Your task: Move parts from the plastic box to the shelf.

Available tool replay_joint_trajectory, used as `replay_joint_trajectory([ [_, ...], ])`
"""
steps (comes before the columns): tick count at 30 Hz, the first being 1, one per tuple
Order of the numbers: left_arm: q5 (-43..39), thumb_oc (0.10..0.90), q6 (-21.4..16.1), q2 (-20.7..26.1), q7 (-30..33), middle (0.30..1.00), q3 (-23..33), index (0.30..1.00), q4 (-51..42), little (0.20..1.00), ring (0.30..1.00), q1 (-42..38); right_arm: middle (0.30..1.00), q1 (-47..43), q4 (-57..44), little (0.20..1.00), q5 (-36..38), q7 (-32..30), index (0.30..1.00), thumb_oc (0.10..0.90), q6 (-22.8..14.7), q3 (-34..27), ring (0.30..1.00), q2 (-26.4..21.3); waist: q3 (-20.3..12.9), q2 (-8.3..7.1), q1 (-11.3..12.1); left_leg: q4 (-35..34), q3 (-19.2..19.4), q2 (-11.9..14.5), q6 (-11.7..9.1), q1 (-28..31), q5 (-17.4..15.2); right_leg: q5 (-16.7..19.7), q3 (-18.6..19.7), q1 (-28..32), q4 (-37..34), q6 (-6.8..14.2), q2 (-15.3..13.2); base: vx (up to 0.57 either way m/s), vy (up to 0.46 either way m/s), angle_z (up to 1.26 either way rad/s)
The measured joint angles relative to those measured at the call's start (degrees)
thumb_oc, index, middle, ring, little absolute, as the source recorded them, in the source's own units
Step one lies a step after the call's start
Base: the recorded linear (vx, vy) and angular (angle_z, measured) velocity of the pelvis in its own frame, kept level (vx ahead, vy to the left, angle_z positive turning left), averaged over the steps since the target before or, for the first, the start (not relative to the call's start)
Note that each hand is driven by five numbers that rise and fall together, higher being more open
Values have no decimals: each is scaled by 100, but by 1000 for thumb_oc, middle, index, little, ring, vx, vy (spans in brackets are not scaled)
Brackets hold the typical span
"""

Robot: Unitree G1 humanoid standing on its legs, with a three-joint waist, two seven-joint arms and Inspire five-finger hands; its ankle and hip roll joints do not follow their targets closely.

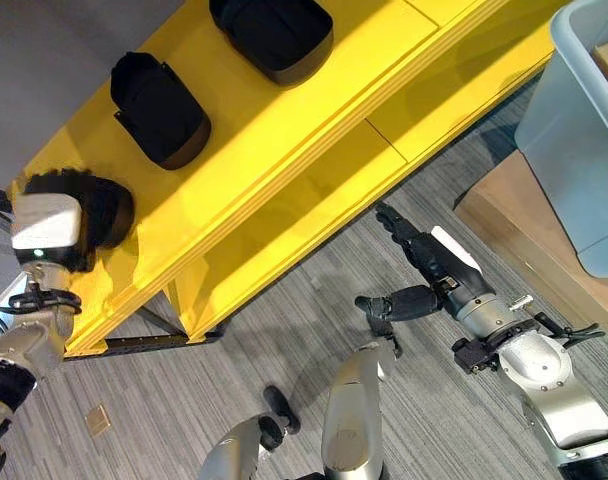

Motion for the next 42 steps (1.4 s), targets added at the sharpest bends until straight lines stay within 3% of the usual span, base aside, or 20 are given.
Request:
replay_joint_trajectory([
  [4, -469, 900, -237, -27, 241, 1000, 192, 1000, 357, 1000, 1000, -412, 1000, 21, 2, 1000, -4, 134, 1000, 900, -5, -6, 1000, 13, -18, 26, -127, -10, 3, -19, -24, 21, -22, -39, 27, -2, 22, 0, -7, 81, 74, -1],
  [14, -450, 900, -520, -206, 461, 1000, 217, 1000, 530, 1000, 1000, -910, 1000, 67, 18, 1000, -5, 331, 1000, 900, -12, -7, 1000, 22, -40, 58, -434, -84, 50, -32, -32, 106, 10, -56, 56, -12, 56, 7, 8, 14, 11, -2],
  [23, -961, 900, -907, -337, 928, 1000, 260, 1000, 212, 1000, 1000, -685, 1000, 119, 29, 1000, -121, 337, 1000, 900, -152, -7, 1000, 135, -46, 64, -366, -115, 26, -25, -12, 121, 27, -102, 52, -25, 148, -9, 22, -20, -46, 1],
  [29, -1364, 900, -1841, -1167, 1331, 1000, 928, 1000, -1367, 1000, 1000, 525, 1000, 287, -9, 1000, -583, -427, 1000, 900, -433, -92, 1000, 543, -61, 46, -70, -146, -24, 65, -62, 105, 74, -106, -4, -26, 173, -30, 103, -59, -165, 2],
  [33, -1327, 900, -2537, -1925, 1268, 1000, 1582, 1000, -3567, 1000, 1000, 2055, 1000, 815, -249, 1000, -978, -1498, 1000, 900, -799, -845, 1000, 1157, -135, -4, 274, -428, -271, 175, -121, 104, 309, -155, -297, 21, 167, -123, 194, -74, -204, 26],
  [34, -1284, 900, -2919, -1960, 1091, 1000, 1621, 1000, -4003, 1000, 1000, 2400, 1000, 877, -267, 1000, -1128, -1923, 1000, 900, -933, -1125, 1000, 1315, -183, -62, 466, -564, -383, 208, -100, 113, 400, -155, -431, 43, 180, -140, 207, -28, -219, 42],
  [38, -1373, 900, -3760, -2029, -267, 1000, 1638, 1000, -4775, 1000, 1000, 3291, 1000, 778, -572, 1000, -1540, -2866, 1000, 900, -1117, -1523, 1000, 1374, -489, -157, 893, -905, -669, 318, -103, 213, 601, -129, -826, 325, -29, -206, 240, -23, -242, 31],
  [42, -2066, 900, -4255, -1914, -1889, 1000, 1563, 1000, -4928, 1000, 1000, 3600, 1000, 614, -892, 1000, -1829, -3214, 1000, 900, -1291, -1574, 1000, 1261, -781, -279, 1052, -1055, -879, 397, -70, 319, 688, -115, -1122, 655, -301, -211, 259, -45, -197, 29],
])
